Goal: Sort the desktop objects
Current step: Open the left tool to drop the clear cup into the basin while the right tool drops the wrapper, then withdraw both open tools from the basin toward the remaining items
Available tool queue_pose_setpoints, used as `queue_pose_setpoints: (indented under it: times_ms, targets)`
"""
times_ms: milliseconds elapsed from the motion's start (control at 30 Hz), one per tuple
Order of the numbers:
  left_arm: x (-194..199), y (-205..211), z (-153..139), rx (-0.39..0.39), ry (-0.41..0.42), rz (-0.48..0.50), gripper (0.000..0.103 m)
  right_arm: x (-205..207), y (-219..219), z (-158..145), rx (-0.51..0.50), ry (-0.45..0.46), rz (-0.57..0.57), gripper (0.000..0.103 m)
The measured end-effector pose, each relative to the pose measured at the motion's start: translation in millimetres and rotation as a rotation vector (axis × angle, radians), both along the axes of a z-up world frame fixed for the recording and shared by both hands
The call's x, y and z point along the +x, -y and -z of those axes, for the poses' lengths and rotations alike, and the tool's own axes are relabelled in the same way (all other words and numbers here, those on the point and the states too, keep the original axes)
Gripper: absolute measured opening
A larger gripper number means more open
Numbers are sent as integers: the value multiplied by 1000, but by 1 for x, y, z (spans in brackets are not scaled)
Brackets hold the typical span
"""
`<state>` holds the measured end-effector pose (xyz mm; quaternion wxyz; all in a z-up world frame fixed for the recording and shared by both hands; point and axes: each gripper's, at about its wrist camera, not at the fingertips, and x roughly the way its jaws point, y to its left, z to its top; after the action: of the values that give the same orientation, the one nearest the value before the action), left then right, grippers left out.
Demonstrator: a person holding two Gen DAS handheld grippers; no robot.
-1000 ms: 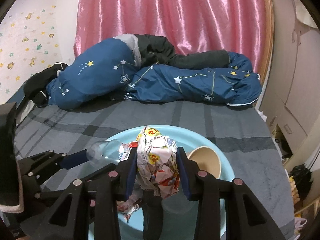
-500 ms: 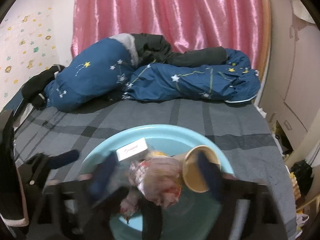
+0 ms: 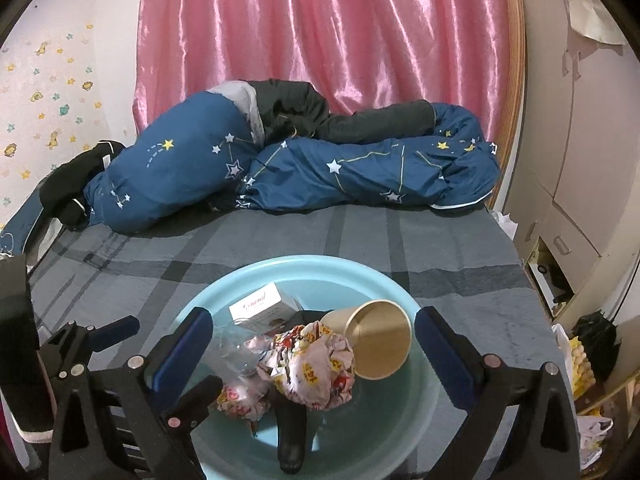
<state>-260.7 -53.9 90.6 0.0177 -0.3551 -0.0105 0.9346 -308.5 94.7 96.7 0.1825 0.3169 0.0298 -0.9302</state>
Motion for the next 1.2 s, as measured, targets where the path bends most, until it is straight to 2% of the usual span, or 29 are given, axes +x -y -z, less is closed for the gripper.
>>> queue_pose_setpoints:
  times_ms: [333, 600, 1200]
  targets:
    - [30, -6, -20, 4, -25, 14, 103, 39, -7, -24, 28, -55, -20, 103]
    - [61, -16, -30, -1, -40, 28, 103, 71, -14, -29, 40, -57, -36, 103]
    - [120, -63, 2, -3, -2, 55, 103, 135, -78, -16, 1, -66, 68, 103]
